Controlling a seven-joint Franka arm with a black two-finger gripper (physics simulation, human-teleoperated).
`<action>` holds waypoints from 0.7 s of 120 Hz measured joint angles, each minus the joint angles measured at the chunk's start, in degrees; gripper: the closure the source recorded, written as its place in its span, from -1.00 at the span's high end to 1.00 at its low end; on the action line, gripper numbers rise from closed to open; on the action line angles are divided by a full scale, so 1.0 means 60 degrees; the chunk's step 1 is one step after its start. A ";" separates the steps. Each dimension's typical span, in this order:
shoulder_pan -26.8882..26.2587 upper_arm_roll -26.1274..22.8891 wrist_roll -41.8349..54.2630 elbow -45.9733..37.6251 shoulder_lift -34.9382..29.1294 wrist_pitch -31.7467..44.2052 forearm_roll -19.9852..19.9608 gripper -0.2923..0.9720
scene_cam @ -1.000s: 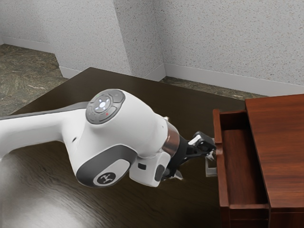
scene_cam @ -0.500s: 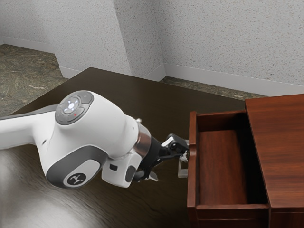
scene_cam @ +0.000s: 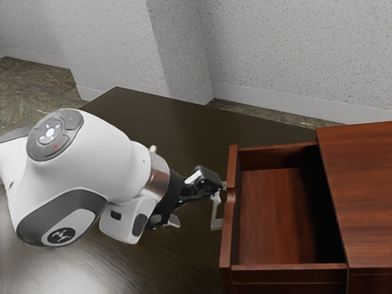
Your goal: Pull the drawer handle with one arm to open the drawer
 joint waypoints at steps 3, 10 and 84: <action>0.0023 -0.0137 -0.0001 0.0217 0.0001 -0.0232 -0.0002 0.51; 0.0036 -0.0420 -0.0007 0.0881 0.0058 -0.0907 -0.0033 0.52; 0.2326 -0.0627 -0.3740 0.7862 0.3907 -0.7962 -0.1488 0.54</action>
